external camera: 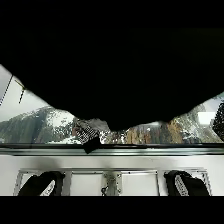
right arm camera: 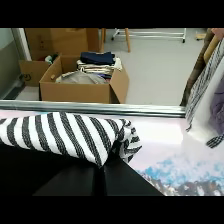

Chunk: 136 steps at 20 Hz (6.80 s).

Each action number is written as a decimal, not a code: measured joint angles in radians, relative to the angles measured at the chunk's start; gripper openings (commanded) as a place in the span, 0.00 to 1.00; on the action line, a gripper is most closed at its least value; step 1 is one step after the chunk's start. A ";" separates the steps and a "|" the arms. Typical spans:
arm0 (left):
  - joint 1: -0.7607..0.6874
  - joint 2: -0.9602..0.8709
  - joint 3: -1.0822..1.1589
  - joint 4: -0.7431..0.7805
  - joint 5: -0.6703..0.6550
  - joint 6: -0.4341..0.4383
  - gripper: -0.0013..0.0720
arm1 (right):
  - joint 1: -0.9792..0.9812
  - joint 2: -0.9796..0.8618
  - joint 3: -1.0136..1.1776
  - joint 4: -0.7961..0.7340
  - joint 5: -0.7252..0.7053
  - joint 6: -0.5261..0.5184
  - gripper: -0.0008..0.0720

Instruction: Fold the clothes and pants, and hang the long-sleeved shirts on hangers.

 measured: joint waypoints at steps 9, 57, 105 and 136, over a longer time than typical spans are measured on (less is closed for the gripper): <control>-0.002 -0.552 0.031 -0.063 -0.039 -0.027 0.04 | -0.001 -0.352 0.002 -0.135 0.106 0.072 0.03; -0.083 -0.150 -0.856 -0.088 -0.156 0.011 0.79 | 0.332 -0.538 -0.855 0.116 -0.132 -0.093 0.97; -0.591 -0.687 -0.267 0.463 -0.335 -0.330 0.76 | 0.252 0.005 -0.575 -0.333 0.031 0.203 0.61; -0.701 -1.149 0.143 0.568 -0.617 -0.312 0.04 | 0.117 0.196 -0.765 -0.330 0.133 0.175 0.61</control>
